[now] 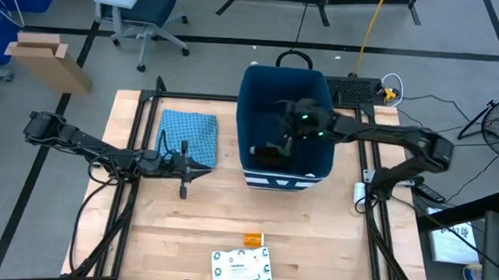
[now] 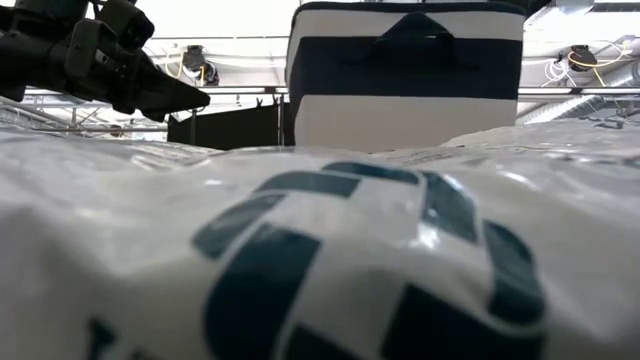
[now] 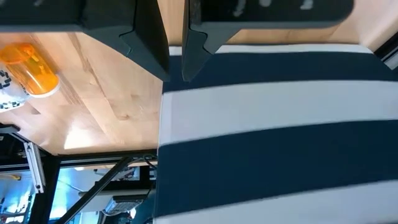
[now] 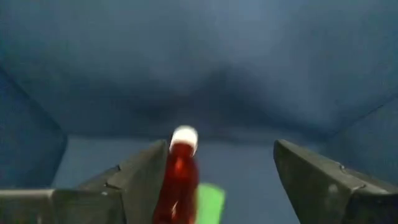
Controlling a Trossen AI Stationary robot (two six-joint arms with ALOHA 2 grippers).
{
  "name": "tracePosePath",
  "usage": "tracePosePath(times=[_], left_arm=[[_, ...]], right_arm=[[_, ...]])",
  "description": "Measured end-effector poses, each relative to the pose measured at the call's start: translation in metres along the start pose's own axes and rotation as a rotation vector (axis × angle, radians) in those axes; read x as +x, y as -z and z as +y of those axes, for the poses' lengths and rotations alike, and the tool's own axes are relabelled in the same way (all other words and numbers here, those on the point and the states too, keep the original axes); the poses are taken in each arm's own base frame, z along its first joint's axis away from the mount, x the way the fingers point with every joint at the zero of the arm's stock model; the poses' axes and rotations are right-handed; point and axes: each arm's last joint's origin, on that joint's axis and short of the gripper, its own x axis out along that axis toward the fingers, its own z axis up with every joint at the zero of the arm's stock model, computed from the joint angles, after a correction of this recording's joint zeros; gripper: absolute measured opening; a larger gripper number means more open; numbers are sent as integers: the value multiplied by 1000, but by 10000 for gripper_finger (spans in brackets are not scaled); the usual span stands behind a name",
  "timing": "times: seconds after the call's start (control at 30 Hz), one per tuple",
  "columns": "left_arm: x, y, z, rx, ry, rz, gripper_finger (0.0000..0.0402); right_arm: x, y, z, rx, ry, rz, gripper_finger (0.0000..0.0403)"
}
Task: Pick & place medical supplies in basket/bin
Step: Put the orange pill bottle into the blue bin
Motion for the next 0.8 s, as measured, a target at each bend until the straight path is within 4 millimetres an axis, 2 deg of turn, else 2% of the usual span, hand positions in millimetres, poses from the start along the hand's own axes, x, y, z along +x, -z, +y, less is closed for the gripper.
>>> tracePosePath(times=[0.1,0.23,0.33,0.43,0.5,0.6,0.8], left_arm=[[0,0,0,-1,0,0,47],[0,1,0,-3,1,7,47],[0,1,0,-2,1,14,47],[0,2,0,-1,1,15,47],[0,1,0,0,1,14,47],[0,0,0,-4,0,1,47],[0,-1,0,-12,-1,-9,47]], right_arm=[[-44,-27,1,-38,55,-145,291],[-118,-49,12,-78,120,-338,276],[-170,-45,27,-85,120,-402,230],[-205,-26,44,-84,54,-385,153],[-216,-11,53,-57,50,-406,96],[-217,14,64,-23,7,-448,20],[-188,61,81,63,-193,-532,9]])
